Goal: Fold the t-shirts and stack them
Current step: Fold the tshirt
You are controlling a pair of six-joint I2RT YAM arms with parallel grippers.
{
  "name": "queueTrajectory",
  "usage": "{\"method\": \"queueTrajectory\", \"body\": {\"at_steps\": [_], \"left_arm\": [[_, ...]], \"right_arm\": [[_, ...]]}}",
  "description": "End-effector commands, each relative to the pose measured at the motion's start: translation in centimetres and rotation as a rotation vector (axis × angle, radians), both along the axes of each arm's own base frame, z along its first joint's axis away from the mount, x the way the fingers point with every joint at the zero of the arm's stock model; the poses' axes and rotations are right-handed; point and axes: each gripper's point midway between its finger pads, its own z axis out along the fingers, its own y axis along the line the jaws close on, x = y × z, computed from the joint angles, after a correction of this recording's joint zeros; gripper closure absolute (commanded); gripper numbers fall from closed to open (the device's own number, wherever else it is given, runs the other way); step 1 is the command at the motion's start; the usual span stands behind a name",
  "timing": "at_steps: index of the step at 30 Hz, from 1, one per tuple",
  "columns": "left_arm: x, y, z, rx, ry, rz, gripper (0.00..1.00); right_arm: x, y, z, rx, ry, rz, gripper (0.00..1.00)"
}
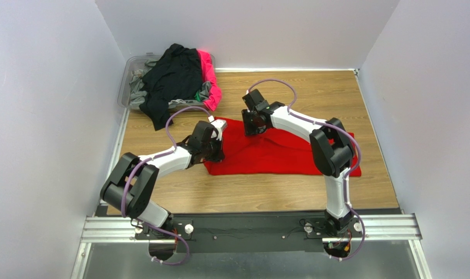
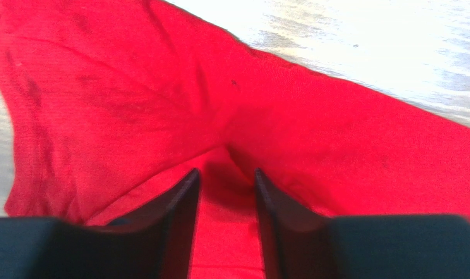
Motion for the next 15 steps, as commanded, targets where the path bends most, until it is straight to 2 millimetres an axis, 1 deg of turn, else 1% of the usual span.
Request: {"method": "queueTrajectory", "body": {"at_steps": [1, 2, 5, 8, 11, 12, 15], "left_arm": [[0.56, -1.01, 1.44, -0.032, -0.030, -0.018, 1.00], [0.57, -1.02, 1.48, -0.032, -0.030, -0.018, 1.00], [0.58, -1.09, 1.46, -0.032, -0.029, -0.019, 1.00], [0.63, -1.12, 1.52, -0.032, -0.030, -0.019, 1.00], [0.63, -1.19, 1.37, -0.030, -0.026, -0.021, 1.00], [0.64, -1.26, 1.42, -0.031, -0.027, -0.022, 1.00], [0.65, -1.33, 1.40, -0.030, -0.026, -0.024, 1.00]], "right_arm": [[-0.01, 0.51, -1.24, -0.015, 0.022, 0.028, 0.50], [-0.04, 0.43, -1.67, -0.022, 0.028, 0.030, 0.49], [0.01, 0.14, -1.99, -0.023, 0.037, 0.027, 0.49], [-0.40, 0.24, -1.97, -0.012, 0.049, 0.034, 0.54], [-0.58, 0.18, -1.87, -0.009, 0.051, 0.036, 0.62], [-0.50, 0.16, -1.59, -0.008, 0.045, 0.035, 0.69], [-0.38, 0.24, -1.37, -0.006, 0.039, 0.037, 0.75]]}}
